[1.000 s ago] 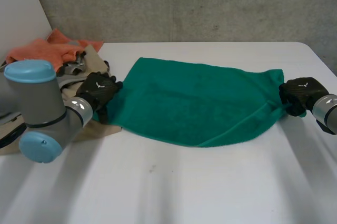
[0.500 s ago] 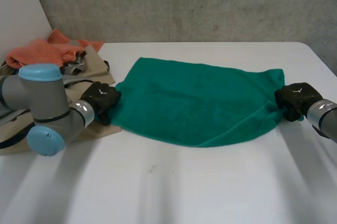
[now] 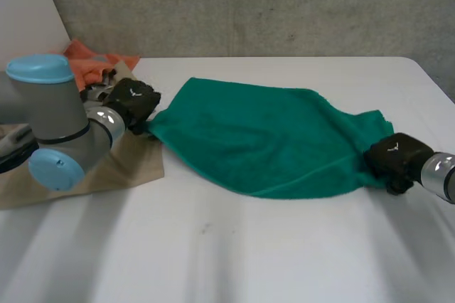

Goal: Fold the laundry.

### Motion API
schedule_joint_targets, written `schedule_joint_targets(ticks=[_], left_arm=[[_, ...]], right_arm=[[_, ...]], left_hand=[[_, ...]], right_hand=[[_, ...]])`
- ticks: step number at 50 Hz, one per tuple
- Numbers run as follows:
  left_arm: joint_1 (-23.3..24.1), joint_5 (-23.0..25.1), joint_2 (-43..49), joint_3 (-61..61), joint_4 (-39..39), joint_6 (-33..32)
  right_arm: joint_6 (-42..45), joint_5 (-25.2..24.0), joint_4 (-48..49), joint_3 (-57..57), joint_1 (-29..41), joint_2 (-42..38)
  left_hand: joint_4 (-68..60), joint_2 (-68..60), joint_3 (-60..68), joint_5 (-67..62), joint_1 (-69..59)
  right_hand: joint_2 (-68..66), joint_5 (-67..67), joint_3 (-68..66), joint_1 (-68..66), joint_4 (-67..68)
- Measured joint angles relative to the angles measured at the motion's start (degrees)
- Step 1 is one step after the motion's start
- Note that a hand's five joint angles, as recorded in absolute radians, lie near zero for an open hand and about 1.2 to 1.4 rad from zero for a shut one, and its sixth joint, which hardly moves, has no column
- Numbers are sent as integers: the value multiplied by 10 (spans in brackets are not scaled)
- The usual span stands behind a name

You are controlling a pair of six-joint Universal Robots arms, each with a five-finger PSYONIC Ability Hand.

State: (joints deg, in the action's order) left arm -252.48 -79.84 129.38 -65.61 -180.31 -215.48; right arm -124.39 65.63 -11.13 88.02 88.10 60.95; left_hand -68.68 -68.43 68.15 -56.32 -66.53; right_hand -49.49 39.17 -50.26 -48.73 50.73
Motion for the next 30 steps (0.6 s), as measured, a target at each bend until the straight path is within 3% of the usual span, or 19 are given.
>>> schedule_joint_targets(ticks=[4, 7, 17, 25, 30], left_arm=[[10, -3, -5, 0, 0, 6], [16, -6, -5, -2, 0, 7], [18, -15, -33, -13, 1, 12], [19, -13, -95, -16, 10, 44], [21, -7, -129, -19, 19, 72]], right_arm=[[28, 0, -1, -4, -6, 6], [-2, 9, 1, -27, -7, 7], [-166, 25, -96, -173, 0, -19], [-162, 25, -202, -301, 26, -82], [-140, 26, -212, -341, 49, -116]], left_hand=[[0, 0, 0, 0, 0], [0, 0, 0, 0, 0], [0, 0, 0, 0, 0], [0, 0, 0, 0, 0], [0, 0, 0, 0, 0]], right_hand=[[205, -212, 212, 195, -215], [249, -260, 253, 237, -264], [245, -228, 249, 231, -247], [172, -163, 177, 166, -184], [172, -163, 177, 166, -184]])
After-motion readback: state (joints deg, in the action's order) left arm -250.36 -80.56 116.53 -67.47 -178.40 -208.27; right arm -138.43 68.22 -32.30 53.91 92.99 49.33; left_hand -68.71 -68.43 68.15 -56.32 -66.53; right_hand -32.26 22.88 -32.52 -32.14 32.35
